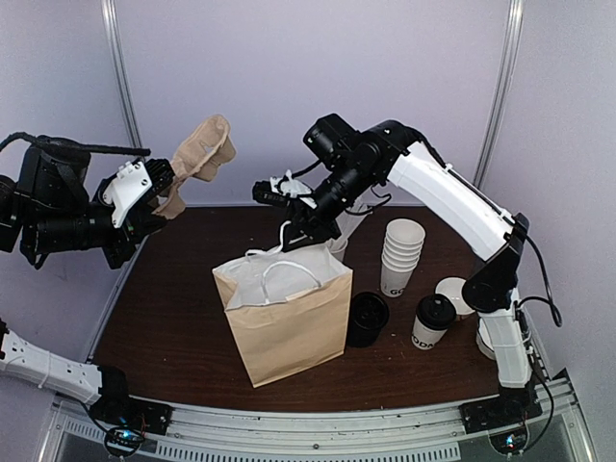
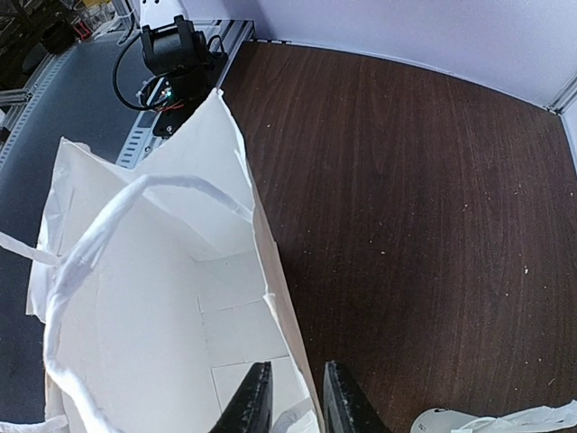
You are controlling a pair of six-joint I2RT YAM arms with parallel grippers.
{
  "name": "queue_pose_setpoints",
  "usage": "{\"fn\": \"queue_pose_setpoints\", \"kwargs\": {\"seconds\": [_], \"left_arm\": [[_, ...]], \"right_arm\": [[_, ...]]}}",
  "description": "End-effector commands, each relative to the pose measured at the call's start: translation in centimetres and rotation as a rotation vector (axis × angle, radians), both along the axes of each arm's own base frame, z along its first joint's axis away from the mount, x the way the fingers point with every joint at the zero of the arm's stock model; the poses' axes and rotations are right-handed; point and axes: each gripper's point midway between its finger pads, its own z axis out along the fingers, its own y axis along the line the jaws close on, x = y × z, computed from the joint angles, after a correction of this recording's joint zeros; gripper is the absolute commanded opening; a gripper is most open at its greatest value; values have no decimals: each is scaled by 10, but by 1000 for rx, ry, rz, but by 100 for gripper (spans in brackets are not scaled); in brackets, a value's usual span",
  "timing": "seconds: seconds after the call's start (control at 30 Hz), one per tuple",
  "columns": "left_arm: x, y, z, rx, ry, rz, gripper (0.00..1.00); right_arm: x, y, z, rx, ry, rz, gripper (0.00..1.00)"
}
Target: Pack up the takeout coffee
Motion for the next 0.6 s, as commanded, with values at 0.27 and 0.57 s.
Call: {"fn": "queue_pose_setpoints", "kwargs": {"seconds": [0.27,0.57], "left_arm": [[-1,-3,10,-43,-14,-15,0],[-32,-36,32,-194,-38,-292,0]], "right_arm": [[2,8,1,28,36,-12,0],[-10,14,80,151,-206,-149,0]]}}
